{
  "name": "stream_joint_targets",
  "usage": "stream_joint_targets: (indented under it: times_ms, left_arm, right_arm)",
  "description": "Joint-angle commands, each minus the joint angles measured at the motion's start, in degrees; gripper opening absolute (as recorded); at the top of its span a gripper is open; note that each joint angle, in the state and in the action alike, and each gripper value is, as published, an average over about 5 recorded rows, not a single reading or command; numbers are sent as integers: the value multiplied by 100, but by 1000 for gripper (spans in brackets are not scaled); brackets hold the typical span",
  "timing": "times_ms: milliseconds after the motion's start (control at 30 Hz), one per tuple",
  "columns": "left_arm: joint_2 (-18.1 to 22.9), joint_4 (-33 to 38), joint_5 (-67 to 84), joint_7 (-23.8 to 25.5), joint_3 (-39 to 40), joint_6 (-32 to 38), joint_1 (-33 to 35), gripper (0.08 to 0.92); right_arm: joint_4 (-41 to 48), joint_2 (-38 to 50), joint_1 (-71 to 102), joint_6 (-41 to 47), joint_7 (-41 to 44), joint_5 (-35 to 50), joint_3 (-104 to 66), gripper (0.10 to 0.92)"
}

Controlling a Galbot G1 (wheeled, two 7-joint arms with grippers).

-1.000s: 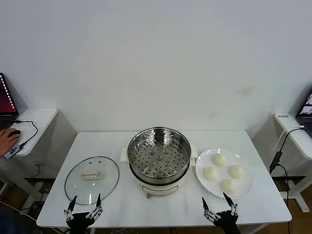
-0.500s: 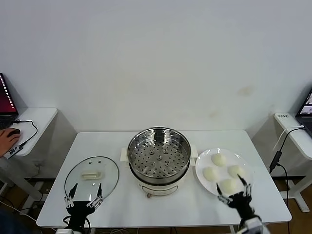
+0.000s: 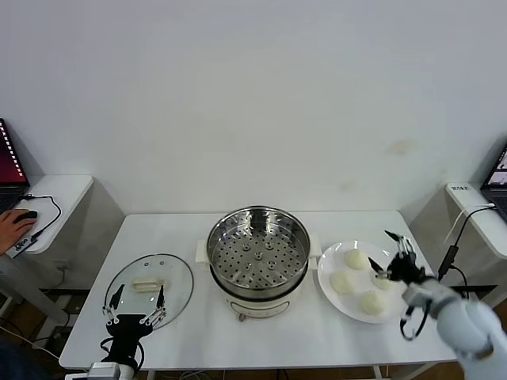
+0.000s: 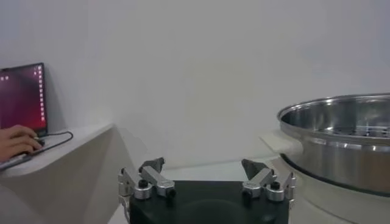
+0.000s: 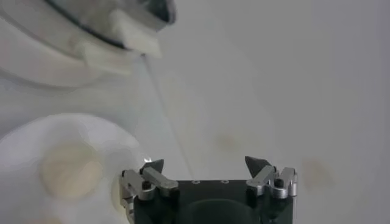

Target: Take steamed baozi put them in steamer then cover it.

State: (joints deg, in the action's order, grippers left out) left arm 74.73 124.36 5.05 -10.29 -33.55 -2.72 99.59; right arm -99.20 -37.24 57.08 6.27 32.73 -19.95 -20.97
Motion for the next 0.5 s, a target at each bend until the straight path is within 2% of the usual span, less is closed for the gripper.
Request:
stream_joint_targets:
  times_ms: [33,233,500]
  left_arm:
    - [-17,4,-67,13,-28,22,-58,823]
    - [-28,30,-76,12,-56,13,-60,823]
    - [-26,54,-46,9,-168,18,-69,823]
  right_arm:
    - [875,1194,-2134,136,1559,232,1640,823]
    - [1768,1039,-3893,-57,2555,552,3706,823]
    - [3050,-53,-5331,-260,3064,532,5268,823]
